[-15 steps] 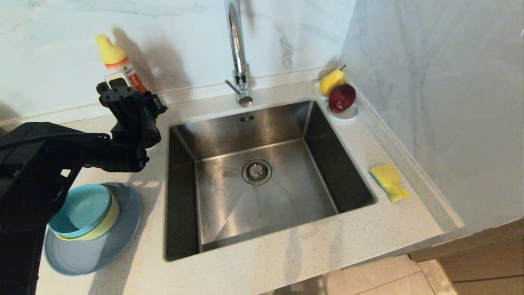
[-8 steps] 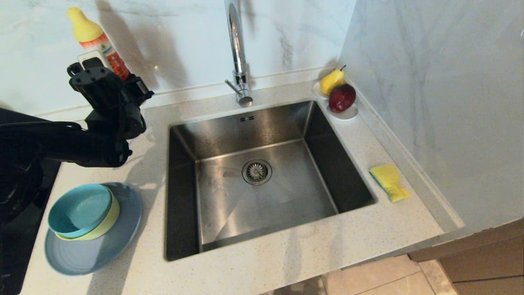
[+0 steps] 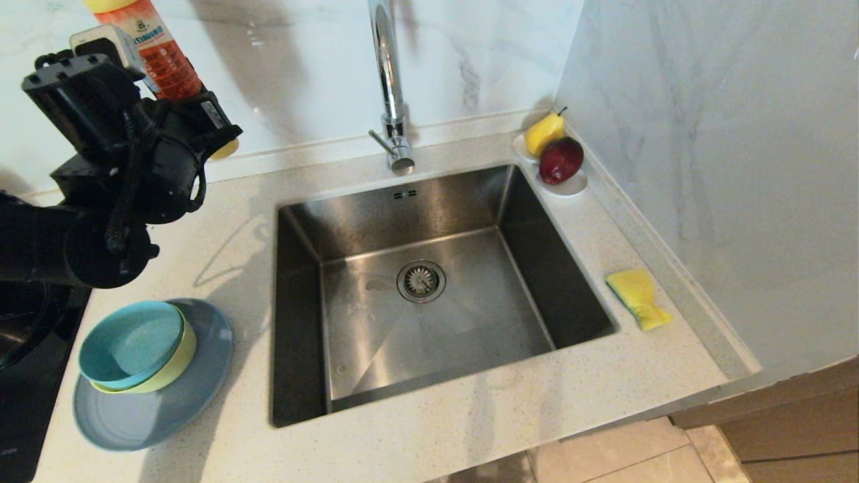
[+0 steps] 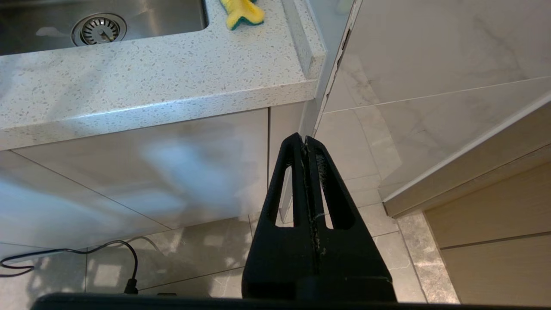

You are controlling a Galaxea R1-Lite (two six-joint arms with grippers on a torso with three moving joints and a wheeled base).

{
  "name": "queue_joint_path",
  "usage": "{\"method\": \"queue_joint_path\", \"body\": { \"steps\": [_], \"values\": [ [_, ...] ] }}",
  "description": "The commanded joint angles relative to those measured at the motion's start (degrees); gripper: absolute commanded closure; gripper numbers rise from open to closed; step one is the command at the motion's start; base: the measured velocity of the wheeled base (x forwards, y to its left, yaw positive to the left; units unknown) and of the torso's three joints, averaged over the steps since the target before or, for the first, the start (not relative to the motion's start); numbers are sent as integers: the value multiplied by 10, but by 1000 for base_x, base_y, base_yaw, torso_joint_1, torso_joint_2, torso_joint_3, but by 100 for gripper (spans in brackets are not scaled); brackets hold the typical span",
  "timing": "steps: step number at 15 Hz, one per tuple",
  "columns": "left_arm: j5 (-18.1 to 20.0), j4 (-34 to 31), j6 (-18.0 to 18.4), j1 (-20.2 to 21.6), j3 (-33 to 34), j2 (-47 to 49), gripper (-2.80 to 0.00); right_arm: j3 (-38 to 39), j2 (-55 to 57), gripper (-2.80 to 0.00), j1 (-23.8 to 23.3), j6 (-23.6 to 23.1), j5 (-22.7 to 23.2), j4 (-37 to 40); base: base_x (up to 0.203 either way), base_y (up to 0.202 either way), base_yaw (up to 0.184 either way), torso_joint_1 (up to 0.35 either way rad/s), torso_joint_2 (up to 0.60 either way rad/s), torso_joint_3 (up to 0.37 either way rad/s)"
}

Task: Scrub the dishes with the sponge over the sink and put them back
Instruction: Squeeze it onto the sponge

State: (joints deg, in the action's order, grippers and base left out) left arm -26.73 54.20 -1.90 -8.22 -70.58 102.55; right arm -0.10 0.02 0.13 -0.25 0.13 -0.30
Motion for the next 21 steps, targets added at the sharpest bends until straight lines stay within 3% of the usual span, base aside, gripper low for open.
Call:
{"method": "queue_joint_path", "body": {
  "steps": [1, 6, 13, 17, 21],
  "values": [
    [0, -16, 0, -22, 47, -97, 0, 0, 0, 0, 0, 0, 0, 0, 0, 0, 0, 0, 0, 0],
    [6, -123, 2, -98, 121, -250, 0, 0, 0, 0, 0, 0, 0, 0, 0, 0, 0, 0, 0, 0],
    [28, -306, 23, -226, 137, -397, 0, 0, 0, 0, 0, 0, 0, 0, 0, 0, 0, 0, 0, 0],
    [66, -338, 59, -266, 136, -429, 0, 0, 0, 0, 0, 0, 0, 0, 0, 0, 0, 0, 0, 0],
    [79, -343, 86, -289, 138, -430, 0, 0, -1, 0, 0, 0, 0, 0, 0, 0, 0, 0, 0, 0]
  ]
}}
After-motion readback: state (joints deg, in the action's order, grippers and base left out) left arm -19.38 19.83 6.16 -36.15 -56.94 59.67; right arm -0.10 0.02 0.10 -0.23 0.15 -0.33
